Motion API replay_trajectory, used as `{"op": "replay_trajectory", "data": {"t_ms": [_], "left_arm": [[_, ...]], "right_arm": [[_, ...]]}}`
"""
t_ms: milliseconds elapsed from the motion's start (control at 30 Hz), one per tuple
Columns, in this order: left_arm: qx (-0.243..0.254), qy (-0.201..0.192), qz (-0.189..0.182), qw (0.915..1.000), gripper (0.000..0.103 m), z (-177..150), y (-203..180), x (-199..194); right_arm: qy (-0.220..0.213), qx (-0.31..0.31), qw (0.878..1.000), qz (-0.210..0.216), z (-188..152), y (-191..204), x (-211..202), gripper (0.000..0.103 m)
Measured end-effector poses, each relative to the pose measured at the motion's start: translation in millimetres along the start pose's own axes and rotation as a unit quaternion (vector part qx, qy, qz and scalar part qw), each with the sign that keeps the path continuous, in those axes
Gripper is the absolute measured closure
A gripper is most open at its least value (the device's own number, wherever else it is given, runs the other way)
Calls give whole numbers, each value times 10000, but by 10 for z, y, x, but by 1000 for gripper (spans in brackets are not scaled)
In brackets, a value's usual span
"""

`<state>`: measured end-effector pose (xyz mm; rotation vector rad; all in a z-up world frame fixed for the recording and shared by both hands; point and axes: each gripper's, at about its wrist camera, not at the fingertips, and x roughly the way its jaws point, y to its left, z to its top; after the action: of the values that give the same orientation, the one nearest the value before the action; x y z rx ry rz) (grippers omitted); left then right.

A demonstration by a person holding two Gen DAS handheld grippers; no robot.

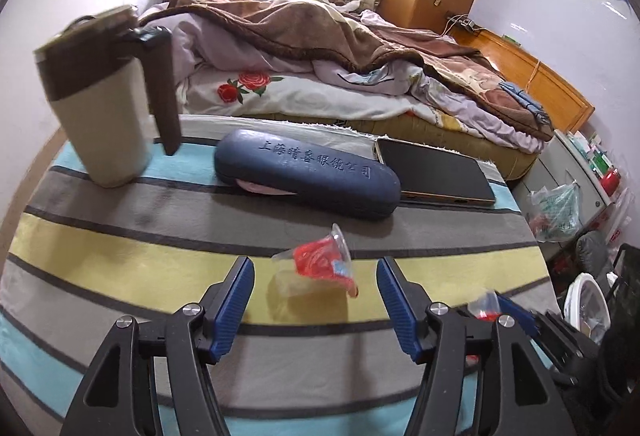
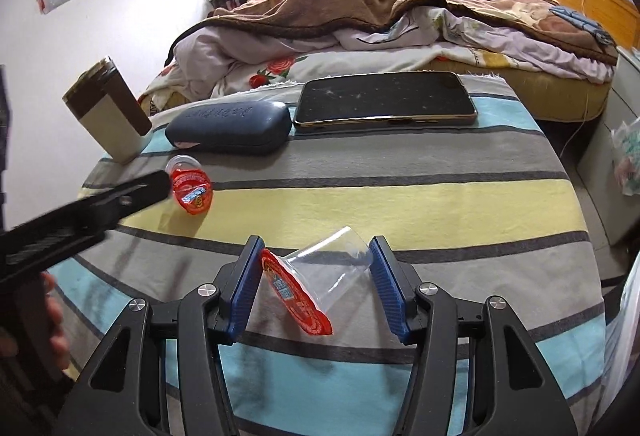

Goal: Collect trash
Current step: 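Grasp a clear red-labelled plastic cup with the right tool while the left tool grasps the other cup, then carry both clear plastic cups over the white trash bin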

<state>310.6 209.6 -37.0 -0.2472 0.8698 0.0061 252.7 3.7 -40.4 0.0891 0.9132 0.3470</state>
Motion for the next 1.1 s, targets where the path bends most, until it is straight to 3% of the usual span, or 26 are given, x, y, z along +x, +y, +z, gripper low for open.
{"op": "replay_trajectory", "data": {"t_ms": [200,333,533,1100], "left_arm": [[-101,37,174,9998,41,-12,-17,152],[-25,58,195,9998,58,-13,-40,170],[91,5,295,9995,59,-38,-72,116],[362,-513,219,9978,59,-335,-387,-753]], "right_arm": [[1,93,9999,93,9,-40,29,47],[-14,96,9999,104,9,-36,25,47],[-18,80,9999,80,8,-32,25,47],[-486,-11,9987,-132,-86,-177,-470,47]]}}
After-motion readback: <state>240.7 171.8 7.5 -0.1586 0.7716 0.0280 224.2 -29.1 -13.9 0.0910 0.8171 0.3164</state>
